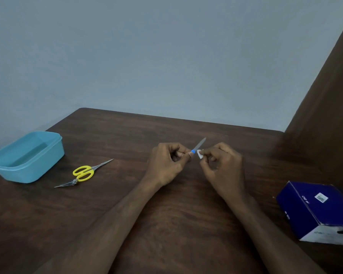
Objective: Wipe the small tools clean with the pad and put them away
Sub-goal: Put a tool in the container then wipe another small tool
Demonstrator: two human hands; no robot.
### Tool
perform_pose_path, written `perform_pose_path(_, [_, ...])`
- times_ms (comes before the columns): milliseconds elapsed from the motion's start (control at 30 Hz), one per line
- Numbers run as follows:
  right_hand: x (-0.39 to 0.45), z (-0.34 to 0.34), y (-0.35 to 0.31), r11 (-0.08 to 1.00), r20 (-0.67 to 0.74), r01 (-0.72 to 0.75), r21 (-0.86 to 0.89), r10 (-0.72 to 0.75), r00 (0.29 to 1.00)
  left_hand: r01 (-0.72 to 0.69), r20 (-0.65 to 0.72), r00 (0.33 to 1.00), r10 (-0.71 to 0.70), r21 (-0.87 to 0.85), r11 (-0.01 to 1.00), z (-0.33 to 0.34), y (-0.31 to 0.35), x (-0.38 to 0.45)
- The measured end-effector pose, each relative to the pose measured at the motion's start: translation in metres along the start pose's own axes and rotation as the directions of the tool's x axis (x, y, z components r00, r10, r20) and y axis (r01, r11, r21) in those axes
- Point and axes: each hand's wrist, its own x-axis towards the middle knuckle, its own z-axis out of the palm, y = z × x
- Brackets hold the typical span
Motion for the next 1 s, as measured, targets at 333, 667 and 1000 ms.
perform_pose_path(333, [0.000,0.004,0.001,1.000,0.015,0.000,0.000,0.000,1.000,0.026,-0.025,0.999,-0.026,-0.007,1.000,0.001,0.001,0.000])
perform_pose_path(667, [0.000,0.004,0.000,1.000,0.021,0.018,0.011,-0.018,1.000,0.011,0.004,1.000,-0.011,0.022,1.000,0.001,0.001,0.000])
perform_pose_path(1000, [0.001,0.002,0.001,1.000,0.023,-0.028,0.012,0.028,0.999,0.010,0.012,1.000,-0.011,0.108,0.994,0.002,-0.002,0.001])
